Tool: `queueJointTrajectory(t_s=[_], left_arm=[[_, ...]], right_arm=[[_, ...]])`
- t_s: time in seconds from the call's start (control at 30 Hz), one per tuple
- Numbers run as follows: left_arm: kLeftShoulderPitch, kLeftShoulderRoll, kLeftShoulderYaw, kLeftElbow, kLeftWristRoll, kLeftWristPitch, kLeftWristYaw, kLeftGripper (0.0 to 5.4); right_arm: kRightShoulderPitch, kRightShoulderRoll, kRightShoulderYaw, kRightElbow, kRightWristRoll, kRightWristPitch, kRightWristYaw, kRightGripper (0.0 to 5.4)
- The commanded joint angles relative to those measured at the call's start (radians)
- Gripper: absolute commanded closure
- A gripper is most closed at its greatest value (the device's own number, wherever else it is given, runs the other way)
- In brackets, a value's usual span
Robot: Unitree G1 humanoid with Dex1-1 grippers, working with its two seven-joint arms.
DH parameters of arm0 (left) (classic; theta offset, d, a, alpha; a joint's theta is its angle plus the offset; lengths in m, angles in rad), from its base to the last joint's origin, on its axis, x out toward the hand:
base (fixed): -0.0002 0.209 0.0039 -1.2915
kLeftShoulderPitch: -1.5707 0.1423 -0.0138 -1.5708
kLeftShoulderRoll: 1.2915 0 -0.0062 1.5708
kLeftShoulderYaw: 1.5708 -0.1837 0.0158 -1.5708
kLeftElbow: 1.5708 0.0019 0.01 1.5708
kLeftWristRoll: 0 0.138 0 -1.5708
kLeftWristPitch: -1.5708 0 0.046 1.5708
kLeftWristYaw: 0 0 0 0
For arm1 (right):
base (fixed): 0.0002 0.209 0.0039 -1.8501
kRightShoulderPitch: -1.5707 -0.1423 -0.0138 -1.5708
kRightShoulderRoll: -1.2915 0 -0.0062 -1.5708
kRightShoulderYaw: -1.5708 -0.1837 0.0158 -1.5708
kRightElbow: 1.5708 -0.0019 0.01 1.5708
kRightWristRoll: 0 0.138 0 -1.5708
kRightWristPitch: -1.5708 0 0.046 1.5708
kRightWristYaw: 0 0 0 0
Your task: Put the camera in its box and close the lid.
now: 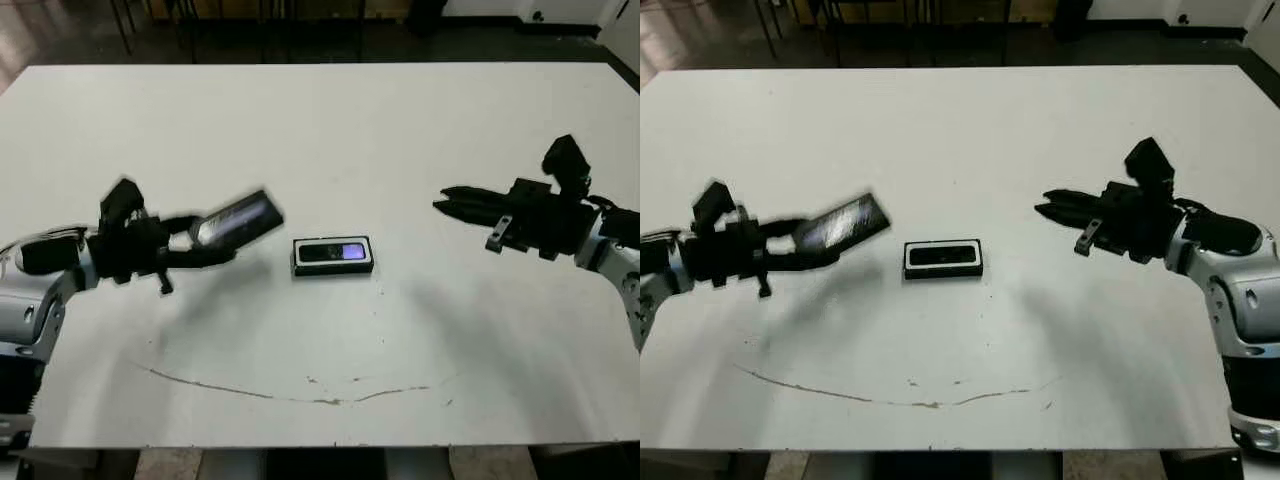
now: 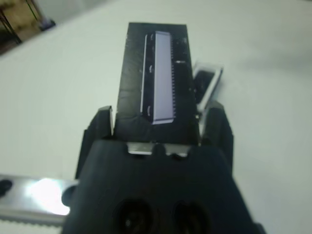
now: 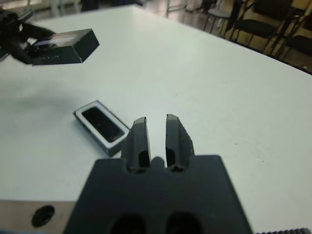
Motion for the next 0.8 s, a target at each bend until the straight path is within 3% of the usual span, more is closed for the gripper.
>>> queueJointTrajectory(t_s=[0.03,0.2,0.63,0.8], left_arm=[[0.004,-0.013,-0.018,-0.035,-0.006,0.024,0.020,4.34],[-0.064,-0.018,-0.072,0.019,0.004,0.021,-0.020,4.34],[-0.240,-0.085,-0.166,0.402,0.116,-0.187,-0.103,4.34],[-0.305,-0.099,-0.194,0.503,0.164,-0.216,-0.122,4.34]], right_arm=[[0.035,0.034,-0.023,0.038,0.009,-0.035,-0.024,5.40],[0.075,0.068,-0.038,0.048,0.022,-0.064,-0.051,5.40],[0.117,0.072,-0.035,0.046,0.029,-0.064,-0.060,5.40],[0.124,0.068,-0.027,0.053,0.029,-0.063,-0.054,5.40]])
